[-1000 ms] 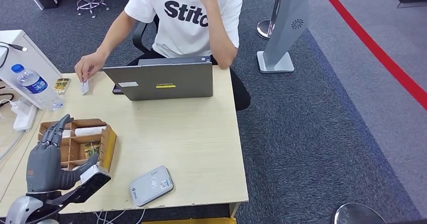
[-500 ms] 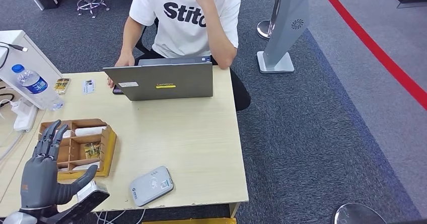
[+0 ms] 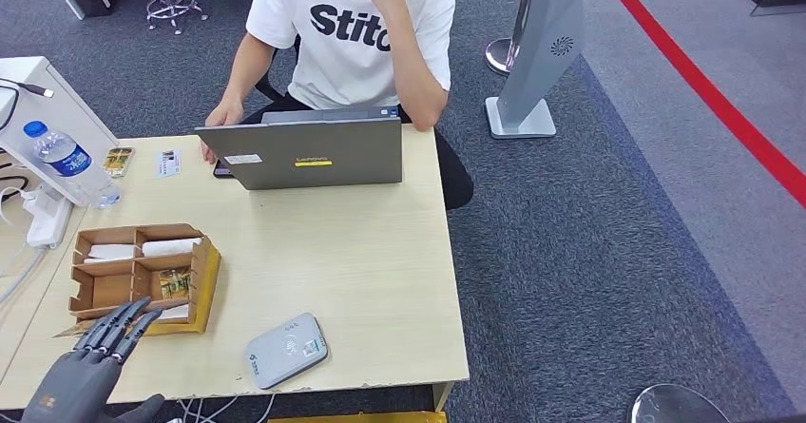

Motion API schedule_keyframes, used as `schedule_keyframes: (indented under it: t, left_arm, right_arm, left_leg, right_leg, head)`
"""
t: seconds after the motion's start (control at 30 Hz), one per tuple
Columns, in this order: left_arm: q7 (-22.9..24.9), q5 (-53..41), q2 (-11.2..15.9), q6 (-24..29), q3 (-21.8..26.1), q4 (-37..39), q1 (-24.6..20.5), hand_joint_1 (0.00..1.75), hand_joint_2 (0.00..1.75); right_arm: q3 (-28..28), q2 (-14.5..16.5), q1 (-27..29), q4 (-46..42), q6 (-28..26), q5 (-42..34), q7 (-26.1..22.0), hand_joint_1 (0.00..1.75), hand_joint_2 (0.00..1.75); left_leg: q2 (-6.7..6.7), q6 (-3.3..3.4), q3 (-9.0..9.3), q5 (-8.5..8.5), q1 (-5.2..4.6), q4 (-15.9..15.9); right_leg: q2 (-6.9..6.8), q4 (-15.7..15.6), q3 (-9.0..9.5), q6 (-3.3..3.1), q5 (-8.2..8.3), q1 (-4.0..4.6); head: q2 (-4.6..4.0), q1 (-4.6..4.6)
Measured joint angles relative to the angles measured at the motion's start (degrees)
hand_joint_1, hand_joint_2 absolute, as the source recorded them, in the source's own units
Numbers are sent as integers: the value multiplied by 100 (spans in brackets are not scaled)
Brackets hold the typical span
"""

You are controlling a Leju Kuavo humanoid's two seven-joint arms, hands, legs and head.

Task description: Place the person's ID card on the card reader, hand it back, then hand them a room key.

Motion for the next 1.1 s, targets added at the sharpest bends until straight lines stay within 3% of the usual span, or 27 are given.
schedule_keyframes:
  t: [0.1, 0.27, 0.57, 0.83, 1.1]
  left_arm:
    - [103, -150, 185, 21, -1, -23, 62, 0, 175]
    - [776, -1354, 441, 361, 9, 126, 0, 0, 175]
    - [842, -1843, 470, 569, 45, 973, -144, 0, 175]
    - [670, -2405, -31, 1900, 250, 1872, -509, 0, 175]
    - [371, -2369, -437, 2258, 713, 2551, -762, 0, 175]
  right_arm:
    - [-4, -2, 0, 0, 4, 3, 17, 0, 175]
    - [-7, -2, -2, 0, 2, 41, 95, 0, 175]
    - [-5, -2, -13, 0, 15, 189, 105, 0, 175]
    - [-4, -2, -15, 0, 114, 349, 103, 0, 175]
    - [-4, -2, -16, 0, 166, 359, 92, 0, 175]
  left_leg:
    - [-1, 0, 0, 0, -1, 0]
    - [-4, 1, 1, 1, -3, 0]
    - [-5, 1, 3, 1, -2, 0]
    - [-9, 2, 5, 2, -3, 1]
    - [-10, 1, 6, 2, -2, 1]
  right_leg:
    - [0, 0, 2, 0, 0, 0]
    - [-5, -1, 4, 0, 1, -1]
    - [-7, -1, 6, -2, 2, -1]
    - [-10, -1, 10, -2, 3, -1]
    - [-10, -1, 10, -2, 3, -1]
  head:
    - [1, 1]
    - [0, 0]
    - [1, 1]
    - [0, 1]
    - [1, 1]
